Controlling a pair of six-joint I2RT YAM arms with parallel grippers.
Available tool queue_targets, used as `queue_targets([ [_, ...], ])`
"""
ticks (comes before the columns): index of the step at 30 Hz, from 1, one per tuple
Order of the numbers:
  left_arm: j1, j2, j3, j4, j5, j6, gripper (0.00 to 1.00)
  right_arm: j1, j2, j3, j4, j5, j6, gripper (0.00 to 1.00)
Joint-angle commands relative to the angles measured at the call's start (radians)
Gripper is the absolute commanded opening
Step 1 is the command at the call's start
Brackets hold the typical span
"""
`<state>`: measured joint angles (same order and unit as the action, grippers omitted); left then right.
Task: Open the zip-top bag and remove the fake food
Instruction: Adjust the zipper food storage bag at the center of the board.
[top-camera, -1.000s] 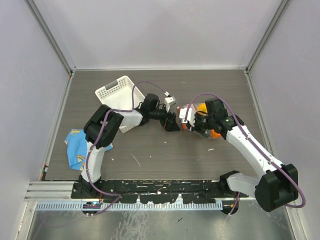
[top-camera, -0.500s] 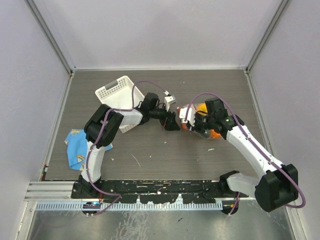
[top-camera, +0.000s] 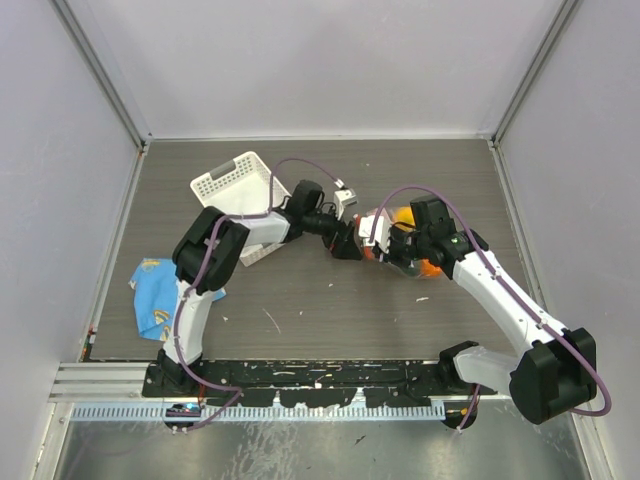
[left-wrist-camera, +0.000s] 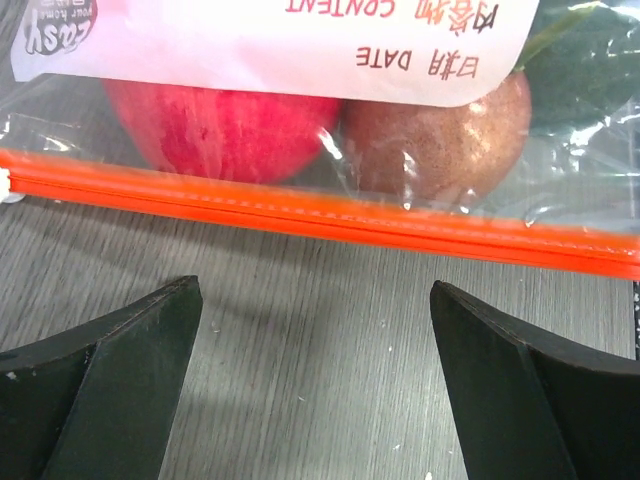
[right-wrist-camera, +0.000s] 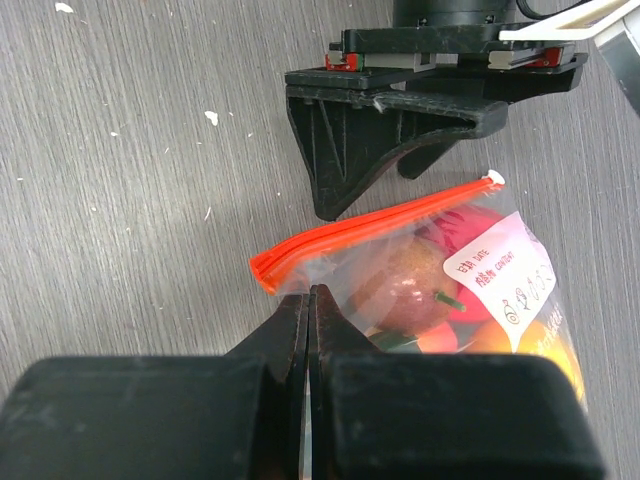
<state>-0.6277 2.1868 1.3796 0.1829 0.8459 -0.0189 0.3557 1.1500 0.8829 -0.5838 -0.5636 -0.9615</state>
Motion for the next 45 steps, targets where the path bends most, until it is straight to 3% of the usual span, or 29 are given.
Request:
queue_targets([
  [1,-0.005,-0.014,-0.017,-0.077,-0.016,0.012,0.98,-0.007,-0.027,0.047,0.015,-0.026,0.012,0.01],
  [4,-0.005,-0.121,-0.148,0.052,-0.079,-0.004,0.98,-0.006,-0.028,0.047,0.015,-0.027,0.012,0.01],
  [11,-0.005,-0.273,-0.282,0.105,-0.099,-0.015,0.98,-0.008,-0.031,0.053,0.012,-0.036,0.017,0.01],
  [18,-0.005,-0.462,-0.486,0.303,-0.202,-0.152,0.98,-0.024,-0.032,0.076,0.012,-0.047,0.040,0.01],
  [25,-0.005,-0.702,-0.681,0.392,-0.316,-0.212,0.98,-0.024,-0.011,0.146,-0.030,-0.102,0.042,0.01],
  [37,-0.045,-1.098,-0.910,0.457,-0.445,0.030,0.98,-0.025,0.085,0.450,-0.355,-0.306,-0.194,0.01],
  [42,-0.062,-1.104,-0.878,0.467,-0.465,0.107,1.00,-0.026,0.096,0.472,-0.472,-0.422,-0.335,0.01],
  [45,-0.062,-1.034,-0.808,0.466,-0.419,0.140,0.91,-0.037,0.089,0.437,-0.495,-0.464,-0.377,0.01],
])
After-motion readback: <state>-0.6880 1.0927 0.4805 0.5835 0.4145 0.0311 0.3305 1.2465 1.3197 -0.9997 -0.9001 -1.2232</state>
